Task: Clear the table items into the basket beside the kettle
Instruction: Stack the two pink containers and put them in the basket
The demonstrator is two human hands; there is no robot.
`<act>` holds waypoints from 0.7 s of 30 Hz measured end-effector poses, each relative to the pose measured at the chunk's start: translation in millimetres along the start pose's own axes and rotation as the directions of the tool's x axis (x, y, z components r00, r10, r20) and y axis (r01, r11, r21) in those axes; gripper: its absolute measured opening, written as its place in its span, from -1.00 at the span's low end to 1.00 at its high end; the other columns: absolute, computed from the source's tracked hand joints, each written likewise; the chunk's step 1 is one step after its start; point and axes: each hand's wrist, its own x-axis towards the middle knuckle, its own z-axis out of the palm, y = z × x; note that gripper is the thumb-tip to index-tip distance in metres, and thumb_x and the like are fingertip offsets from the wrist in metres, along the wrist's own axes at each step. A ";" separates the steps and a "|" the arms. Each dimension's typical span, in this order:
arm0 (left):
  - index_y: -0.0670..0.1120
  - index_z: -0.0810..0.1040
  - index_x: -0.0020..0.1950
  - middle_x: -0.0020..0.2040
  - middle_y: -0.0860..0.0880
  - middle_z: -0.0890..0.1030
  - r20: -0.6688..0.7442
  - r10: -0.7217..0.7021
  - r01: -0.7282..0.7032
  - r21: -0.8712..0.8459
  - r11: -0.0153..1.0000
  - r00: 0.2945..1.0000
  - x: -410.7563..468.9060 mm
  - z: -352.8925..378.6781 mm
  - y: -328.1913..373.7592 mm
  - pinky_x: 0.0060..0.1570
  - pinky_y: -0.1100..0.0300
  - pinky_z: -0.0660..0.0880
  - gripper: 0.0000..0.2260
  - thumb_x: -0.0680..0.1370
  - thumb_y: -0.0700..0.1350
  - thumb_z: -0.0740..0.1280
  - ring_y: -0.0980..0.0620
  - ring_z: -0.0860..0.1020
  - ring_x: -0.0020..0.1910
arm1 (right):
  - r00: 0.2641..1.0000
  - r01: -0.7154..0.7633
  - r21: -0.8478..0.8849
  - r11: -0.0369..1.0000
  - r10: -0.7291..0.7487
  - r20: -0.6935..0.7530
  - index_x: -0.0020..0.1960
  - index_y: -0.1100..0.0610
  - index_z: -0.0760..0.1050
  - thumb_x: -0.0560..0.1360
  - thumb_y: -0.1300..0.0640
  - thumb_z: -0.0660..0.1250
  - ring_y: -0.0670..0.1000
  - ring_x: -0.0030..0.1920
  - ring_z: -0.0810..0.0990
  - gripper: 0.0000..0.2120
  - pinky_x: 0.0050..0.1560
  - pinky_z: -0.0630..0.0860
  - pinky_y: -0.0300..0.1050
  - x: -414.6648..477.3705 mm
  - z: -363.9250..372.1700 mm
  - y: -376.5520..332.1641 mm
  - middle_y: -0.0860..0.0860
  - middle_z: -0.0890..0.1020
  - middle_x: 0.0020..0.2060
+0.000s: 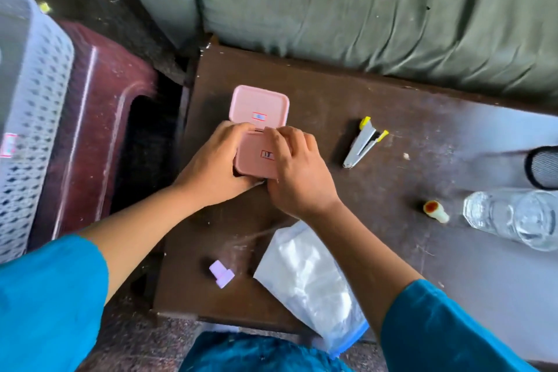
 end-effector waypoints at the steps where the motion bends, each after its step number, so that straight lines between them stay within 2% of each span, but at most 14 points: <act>1: -0.03 0.32 0.33 0.23 -0.06 0.39 0.003 -0.006 0.006 0.006 1.000 1.000 -3.1 -4.2 -5.9 0.03 0.21 0.38 -0.27 0.24 -0.08 0.57 0.13 0.38 0.11 | 1.000 0.006 0.003 1.000 -0.006 0.009 0.36 0.28 0.31 0.30 0.17 0.40 0.33 0.09 0.46 -0.33 0.03 0.50 0.17 1.6 3.2 -5.2 0.28 0.47 0.20; 4: -0.03 0.29 0.36 0.23 -0.07 0.36 0.020 -0.046 0.046 0.032 0.998 0.999 -9.6 -14.3 -22.9 0.01 0.16 0.43 -0.26 0.27 -0.12 0.56 0.03 0.41 0.13 | 0.999 0.000 0.027 1.000 -0.001 0.046 0.40 0.20 0.26 0.32 0.01 0.40 0.25 0.15 0.42 -0.28 0.00 0.53 0.10 7.0 9.9 -18.2 0.21 0.42 0.26; 7: -0.06 0.26 0.39 0.24 -0.08 0.34 0.030 -0.079 0.077 0.063 0.995 0.996 -11.4 -19.9 -34.0 0.01 0.12 0.48 -0.26 0.30 -0.13 0.54 -0.03 0.43 0.16 | 1.000 -0.010 0.014 1.000 0.009 0.025 0.38 0.17 0.28 0.33 -0.14 0.33 0.19 0.11 0.42 -0.29 0.03 0.48 0.04 14.9 10.4 -22.5 0.18 0.44 0.24; 11: -0.10 0.27 0.38 0.24 -0.11 0.35 0.035 -0.078 0.075 0.077 0.994 0.996 -9.5 -19.0 -38.8 0.02 0.02 0.50 -0.27 0.30 -0.09 0.54 -0.09 0.48 0.12 | 0.989 -0.091 -0.014 0.996 0.089 -0.116 0.27 0.22 0.40 0.40 -0.11 0.27 0.25 0.00 0.44 -0.44 0.02 0.39 0.07 33.0 7.2 -17.4 0.23 0.50 0.11; 15: -0.06 0.17 0.42 0.25 -0.10 0.36 0.021 -0.101 0.099 0.067 0.993 0.995 -8.2 -12.3 -40.6 0.05 0.13 0.44 -0.18 0.29 -0.09 0.55 0.01 0.44 0.13 | 0.963 -0.238 -0.057 0.970 0.228 -0.145 0.37 0.18 0.29 0.44 -0.10 0.24 0.27 0.16 0.36 -0.41 0.13 0.26 0.05 54.8 7.9 -9.1 0.24 0.39 0.25; 18: -0.02 0.10 0.45 0.26 -0.08 0.34 0.029 -0.120 0.120 0.006 0.993 0.992 -8.0 -11.0 -41.4 0.05 0.14 0.49 -0.12 0.28 -0.11 0.56 0.05 0.46 0.09 | 0.961 -0.269 -0.048 0.962 0.265 -0.081 0.46 0.04 0.14 0.47 -0.11 0.22 0.29 0.27 0.30 -0.37 0.23 0.25 0.06 66.2 9.4 -6.2 0.22 0.23 0.40; 21: 0.03 0.02 0.47 0.32 -0.07 0.29 0.034 -0.130 0.131 -0.023 0.991 0.991 -6.0 -11.3 -41.2 0.10 0.03 0.52 -0.05 0.27 -0.14 0.56 -0.01 0.47 0.13 | 0.955 -0.296 0.054 0.954 0.295 0.017 0.45 -0.07 0.15 0.46 -0.10 0.26 0.33 0.22 0.35 -0.39 0.20 0.34 0.10 72.4 8.3 -4.7 0.20 0.18 0.43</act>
